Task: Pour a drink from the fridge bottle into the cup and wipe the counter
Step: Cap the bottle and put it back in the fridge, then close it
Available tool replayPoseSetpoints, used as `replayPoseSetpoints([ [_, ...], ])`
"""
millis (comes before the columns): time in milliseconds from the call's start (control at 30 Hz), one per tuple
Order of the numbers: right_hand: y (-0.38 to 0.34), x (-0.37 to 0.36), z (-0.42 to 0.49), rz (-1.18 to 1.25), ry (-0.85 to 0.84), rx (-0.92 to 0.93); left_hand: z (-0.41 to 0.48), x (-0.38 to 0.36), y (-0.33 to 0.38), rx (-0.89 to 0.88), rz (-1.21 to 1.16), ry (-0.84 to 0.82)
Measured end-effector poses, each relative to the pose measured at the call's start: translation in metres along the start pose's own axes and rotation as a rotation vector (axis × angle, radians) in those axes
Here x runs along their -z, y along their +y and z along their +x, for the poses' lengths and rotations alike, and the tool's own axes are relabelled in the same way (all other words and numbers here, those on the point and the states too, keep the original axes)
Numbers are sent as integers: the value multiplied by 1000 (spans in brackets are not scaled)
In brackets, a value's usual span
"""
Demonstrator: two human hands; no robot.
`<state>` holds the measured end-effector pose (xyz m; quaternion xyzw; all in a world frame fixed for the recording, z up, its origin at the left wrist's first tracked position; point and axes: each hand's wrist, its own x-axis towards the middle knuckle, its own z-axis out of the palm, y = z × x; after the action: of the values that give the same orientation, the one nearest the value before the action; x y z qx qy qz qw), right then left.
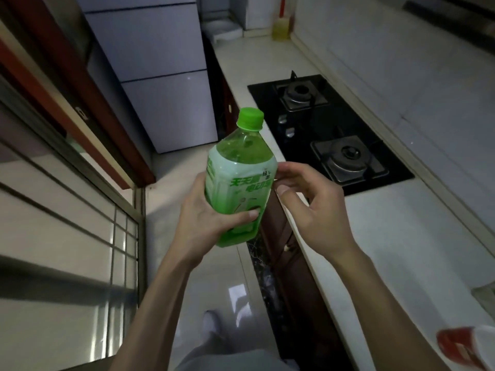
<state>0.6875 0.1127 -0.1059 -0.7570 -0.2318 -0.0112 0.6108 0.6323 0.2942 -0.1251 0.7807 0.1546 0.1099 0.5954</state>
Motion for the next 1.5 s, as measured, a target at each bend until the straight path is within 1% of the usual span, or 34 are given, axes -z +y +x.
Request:
replayPoseSetpoints([
  [133,-10,-58,31,78,-43,-23,29,59,-16,-1,-11,24],
  [333,-24,-141,74,77,-122,18,65,140,-36,-9,-29,82],
  [567,-26,-207,120,124,-238,2,97,205,-56,18,-78,182],
  [700,-21,-230,146,139,-277,-9,117,224,-66,64,-116,230],
  [933,1,-265,206,150,-333,29,170,246,-77,101,-84,286],
  [1067,16,-281,257,176,-350,56,218,253,-77,110,-80,324],
  [1300,38,-302,362,222,-389,33,314,266,-65,128,-45,383],
  [1500,50,-325,434,199,-482,92,372,278,-68,148,-70,458],
])
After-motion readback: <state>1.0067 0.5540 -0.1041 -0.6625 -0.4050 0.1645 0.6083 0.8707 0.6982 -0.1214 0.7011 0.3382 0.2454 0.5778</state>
